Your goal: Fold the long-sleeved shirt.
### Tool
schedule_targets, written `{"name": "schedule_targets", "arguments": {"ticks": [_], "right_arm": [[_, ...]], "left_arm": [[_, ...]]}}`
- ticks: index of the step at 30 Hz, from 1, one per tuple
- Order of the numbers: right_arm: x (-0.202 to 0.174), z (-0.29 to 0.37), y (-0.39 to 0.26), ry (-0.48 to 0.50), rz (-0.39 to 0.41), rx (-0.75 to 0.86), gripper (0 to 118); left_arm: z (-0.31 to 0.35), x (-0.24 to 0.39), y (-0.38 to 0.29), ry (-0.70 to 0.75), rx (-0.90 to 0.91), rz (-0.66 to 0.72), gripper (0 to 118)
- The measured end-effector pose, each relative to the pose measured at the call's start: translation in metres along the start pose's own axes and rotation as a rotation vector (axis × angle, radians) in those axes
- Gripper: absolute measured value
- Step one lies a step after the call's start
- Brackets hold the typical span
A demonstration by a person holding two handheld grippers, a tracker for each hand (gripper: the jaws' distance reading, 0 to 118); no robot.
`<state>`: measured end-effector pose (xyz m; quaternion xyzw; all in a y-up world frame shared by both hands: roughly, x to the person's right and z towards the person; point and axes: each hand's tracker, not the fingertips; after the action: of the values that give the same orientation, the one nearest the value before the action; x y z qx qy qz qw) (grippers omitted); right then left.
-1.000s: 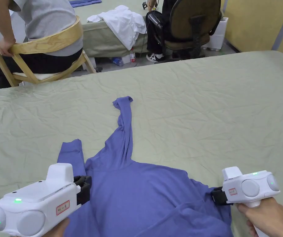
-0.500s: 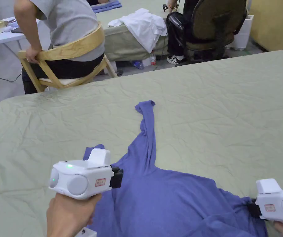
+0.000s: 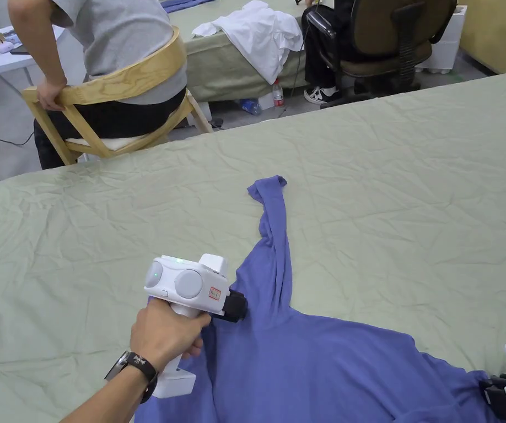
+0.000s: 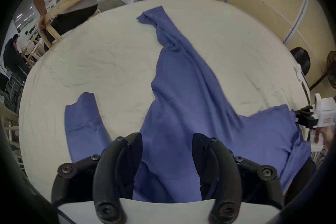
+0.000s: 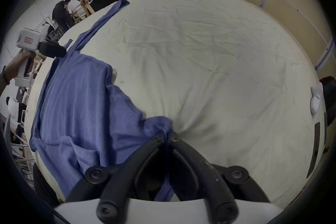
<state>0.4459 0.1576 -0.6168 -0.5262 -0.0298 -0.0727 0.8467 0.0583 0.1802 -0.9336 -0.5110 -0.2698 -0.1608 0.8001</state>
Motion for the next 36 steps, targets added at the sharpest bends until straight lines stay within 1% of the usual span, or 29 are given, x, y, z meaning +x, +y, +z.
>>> {"name": "schedule_targets", "arguments": {"ticks": [2, 4, 5, 6, 7, 8, 11, 14, 15, 17, 20, 23, 26, 29, 31, 35, 36], "right_arm": [[0.0, -0.001, 0.0, 0.0, -0.003, -0.001, 4], [-0.002, -0.002, 0.002, -0.005, 0.003, -0.005, 3], [-0.002, -0.002, 0.002, -0.006, 0.004, -0.005, 4], [-0.003, -0.003, 0.003, -0.009, 0.007, -0.005, 4], [-0.004, -0.004, 0.003, -0.011, 0.009, -0.004, 4], [-0.004, -0.004, 0.003, -0.014, 0.007, -0.002, 4], [-0.005, -0.003, 0.002, -0.02, 0.001, 0.005, 4], [-0.008, 0.007, 0.001, -0.037, 0.003, 0.036, 3], [-0.011, 0.015, 0.001, -0.047, 0.007, 0.065, 3], [-0.015, 0.031, 0.003, -0.051, 0.024, 0.095, 3], [-0.019, 0.059, 0.013, -0.072, 0.052, 0.179, 3], [-0.019, 0.091, 0.027, -0.067, 0.037, 0.259, 3], [-0.02, 0.129, 0.042, -0.076, 0.041, 0.338, 3], [-0.021, 0.174, 0.06, -0.076, 0.036, 0.432, 3], [-0.024, 0.205, 0.075, -0.088, 0.06, 0.483, 3], [-0.032, 0.264, 0.107, -0.1, 0.081, 0.6, 4], [-0.042, 0.285, 0.114, -0.101, 0.085, 0.63, 3]], "left_arm": [[-0.015, 0.0, -0.004, -0.015, -0.042, 0.014, 55], [-0.012, -0.002, -0.003, -0.017, -0.016, 0.037, 55], [-0.011, -0.003, -0.002, -0.021, -0.02, 0.055, 53], [-0.007, -0.003, -0.004, -0.015, -0.013, 0.045, 46], [-0.003, -0.002, -0.006, -0.003, 0.004, 0.031, 17], [-0.001, -0.002, -0.007, -0.025, 0.02, 0.041, 1], [0.006, 0.005, -0.017, -0.015, 0.02, 0.076, 1], [0.023, 0.01, -0.025, -0.002, 0.071, 0.095, 1], [0.035, 0.012, -0.025, 0.004, 0.117, 0.087, 1], [0.062, 0.015, -0.024, -0.01, 0.152, 0.067, 1], [0.108, 0.01, -0.021, -0.013, 0.235, 0.075, 1], [0.156, 0.003, -0.025, -0.021, 0.313, 0.118, 1], [0.205, 0.0, -0.032, 0.0, 0.378, 0.114, 1], [0.261, -0.003, -0.038, 0.015, 0.466, 0.112, 1], [0.305, -0.003, -0.041, 0.026, 0.532, 0.121, 1], [0.385, -0.01, -0.041, 0.054, 0.66, 0.134, 1], [0.405, -0.012, -0.04, 0.054, 0.687, 0.139, 1]]}}
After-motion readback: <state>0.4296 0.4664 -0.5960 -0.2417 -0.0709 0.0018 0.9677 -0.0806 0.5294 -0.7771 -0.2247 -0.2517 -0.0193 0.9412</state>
